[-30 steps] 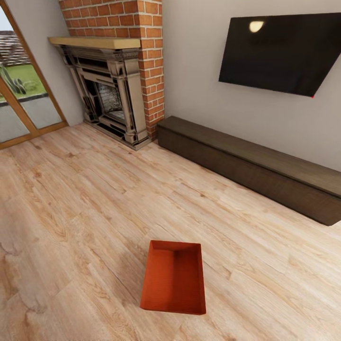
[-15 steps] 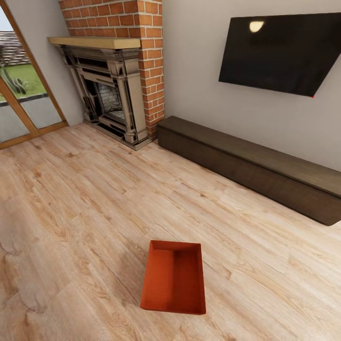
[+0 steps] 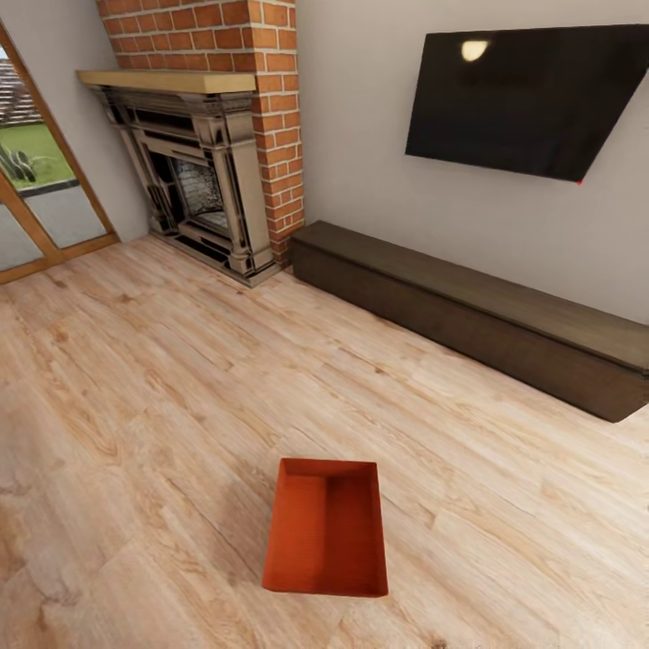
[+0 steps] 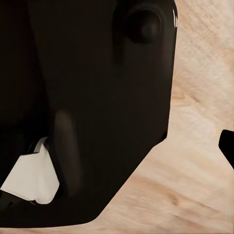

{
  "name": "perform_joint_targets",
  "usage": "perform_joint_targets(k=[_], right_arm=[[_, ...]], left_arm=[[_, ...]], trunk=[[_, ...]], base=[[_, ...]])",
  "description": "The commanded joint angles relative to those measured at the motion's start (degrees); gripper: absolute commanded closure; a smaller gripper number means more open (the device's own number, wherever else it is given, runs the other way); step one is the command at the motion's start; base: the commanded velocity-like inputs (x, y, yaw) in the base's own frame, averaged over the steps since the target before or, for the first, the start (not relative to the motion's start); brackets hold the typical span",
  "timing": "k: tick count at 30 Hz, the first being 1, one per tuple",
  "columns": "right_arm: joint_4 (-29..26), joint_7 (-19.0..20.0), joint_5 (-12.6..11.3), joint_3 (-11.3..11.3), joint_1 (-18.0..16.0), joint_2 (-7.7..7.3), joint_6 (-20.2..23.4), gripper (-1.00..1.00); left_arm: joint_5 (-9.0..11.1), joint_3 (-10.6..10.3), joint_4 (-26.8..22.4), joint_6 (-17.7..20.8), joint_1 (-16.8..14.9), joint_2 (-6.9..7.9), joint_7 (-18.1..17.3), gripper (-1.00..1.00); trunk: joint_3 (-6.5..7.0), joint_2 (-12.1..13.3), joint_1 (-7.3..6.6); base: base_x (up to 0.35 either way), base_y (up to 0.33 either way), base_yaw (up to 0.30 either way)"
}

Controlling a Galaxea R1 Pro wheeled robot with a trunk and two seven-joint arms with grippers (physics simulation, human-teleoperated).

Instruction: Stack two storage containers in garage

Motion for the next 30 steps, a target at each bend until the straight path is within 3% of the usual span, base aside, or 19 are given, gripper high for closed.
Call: perform_joint_targets(k=[1, 9, 19, 30], right_arm=[[0.2, -0.1, -0.5, 0.5, -0.1, 0.05, -0.1, -1.00], [0.2, -0.1, -0.4, 0.5, -0.1, 0.05, -0.1, -1.00], [0.2, -0.1, -0.4, 0.5, -0.1, 0.05, -0.2, -1.00], [0.2, -0.1, -0.4, 0.5, -0.1, -0.21, -0.5, -1.00]], left_arm=[[0.4, -0.1, 0.0, 0.1, 0.0, -0.01, 0.2, -1.00], [0.5, -0.1, -0.1, -0.3, 0.0, 0.02, 0.0, -1.00], [0.5, -0.1, -0.1, -0.6, 0.0, 0.31, -0.4, -1.00], [0.9, -0.1, 0.0, -0.5, 0.0, 0.33, -0.2, -1.00]], trunk=[[-0.04, 0.0, 0.00], [-0.04, 0.0, 0.00], [-0.04, 0.0, 0.00], [-0.04, 0.0, 0.00]], base=[[0.000, 0.000, -0.230], [0.032, 0.000, -0.134], [0.266, 0.000, -0.004], [0.024, 0.000, 0.000]])
